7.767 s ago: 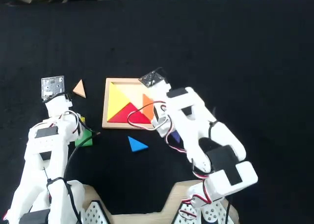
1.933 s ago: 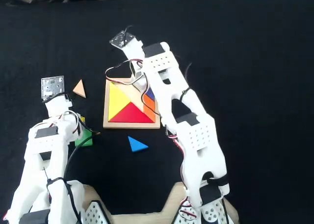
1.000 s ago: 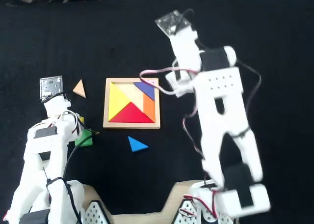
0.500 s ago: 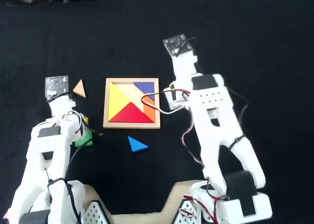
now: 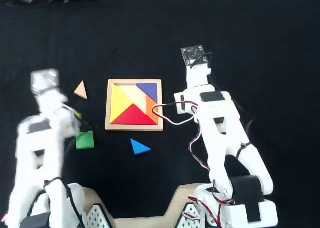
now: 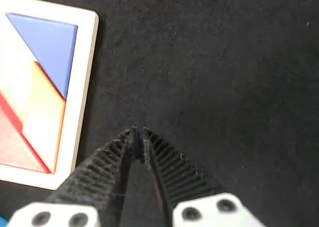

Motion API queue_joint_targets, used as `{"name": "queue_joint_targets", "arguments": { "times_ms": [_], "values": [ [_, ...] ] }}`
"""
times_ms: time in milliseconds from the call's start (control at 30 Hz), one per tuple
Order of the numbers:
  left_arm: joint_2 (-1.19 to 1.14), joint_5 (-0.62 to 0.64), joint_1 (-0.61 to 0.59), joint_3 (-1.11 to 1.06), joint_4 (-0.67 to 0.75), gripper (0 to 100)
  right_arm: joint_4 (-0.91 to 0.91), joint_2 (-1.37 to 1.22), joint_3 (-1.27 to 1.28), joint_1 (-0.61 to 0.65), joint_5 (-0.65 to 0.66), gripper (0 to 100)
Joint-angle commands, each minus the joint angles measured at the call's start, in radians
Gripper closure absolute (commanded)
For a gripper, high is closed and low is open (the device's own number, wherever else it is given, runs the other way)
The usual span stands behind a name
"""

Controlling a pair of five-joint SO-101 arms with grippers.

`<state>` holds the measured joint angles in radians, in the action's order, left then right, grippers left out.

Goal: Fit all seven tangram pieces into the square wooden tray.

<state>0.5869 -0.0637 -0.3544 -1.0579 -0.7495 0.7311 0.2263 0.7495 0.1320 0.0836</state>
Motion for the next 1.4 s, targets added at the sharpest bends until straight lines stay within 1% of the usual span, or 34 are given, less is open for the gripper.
{"name": "queue_joint_targets", "arguments": {
  "times_ms": [0, 67, 133, 200, 233, 267, 333, 433, 500, 600, 667, 800, 967, 1067, 1133, 1233, 1367],
  "values": [
    [-0.015, -0.097, -0.157, 0.466, -0.313, 81, -0.023, 0.005, -0.005, 0.025, -0.008, 98.7],
    [-0.071, -0.216, -0.157, 0.638, -0.453, 81, -0.023, -0.027, -0.024, 0.025, -0.008, 98.7],
    [-0.157, -0.35, -0.13, 0.771, -0.562, 81, -0.023, -0.065, -0.048, 0.025, -0.008, 98.7],
    [-0.259, -0.445, -0.093, 0.874, -0.624, 81, -0.021, -0.105, -0.074, 0.025, -0.008, 98.7],
    [-0.319, -0.459, -0.071, 0.918, -0.632, 81, -0.02, -0.125, -0.087, 0.025, -0.008, 98.7],
    [-0.374, -0.442, -0.048, 0.96, -0.632, 81, -0.015, -0.142, -0.097, 0.025, -0.008, 98.7],
    [-0.488, -0.354, -0.005, 1.027, -0.638, 81, -0.014, -0.165, -0.108, 0.025, -0.008, 98.7],
    [-0.632, -0.133, 0.054, 1.098, -0.638, 81, -0.015, -0.179, -0.11, 0.025, -0.008, 98.7],
    [-0.712, -0.018, 0.077, 1.132, -0.637, 81, -0.017, -0.179, -0.11, 0.025, -0.008, 98.7],
    [-0.799, 0.068, 0.088, 1.15, -0.621, 80, -0.018, -0.18, -0.11, 0.025, -0.008, 98.7],
    [-0.845, 0.114, 0.094, 1.139, -0.551, 80, -0.021, -0.18, -0.11, 0.025, -0.008, 98.7],
    [-0.924, 0.147, 0.096, 1.138, -0.439, 80, -0.021, -0.18, -0.11, 0.025, -0.008, 98.7],
    [-1.005, 0.147, 0.096, 1.141, -0.321, 80, -0.021, -0.18, -0.11, 0.025, -0.008, 98.7],
    [-1.049, 0.15, 0.097, 1.148, -0.292, 80, -0.021, -0.18, -0.11, 0.025, -0.008, 98.7],
    [-1.074, 0.19, 0.097, 1.15, -0.261, 80, -0.021, -0.18, -0.11, 0.025, -0.008, 98.7],
    [-1.086, 0.235, 0.096, 1.15, -0.239, 73, -0.02, -0.179, -0.11, 0.025, -0.008, 98.7],
    [-1.086, 0.216, 0.102, 1.15, -0.245, 75, -0.02, -0.179, -0.11, 0.025, -0.008, 98.7]
  ]
}}
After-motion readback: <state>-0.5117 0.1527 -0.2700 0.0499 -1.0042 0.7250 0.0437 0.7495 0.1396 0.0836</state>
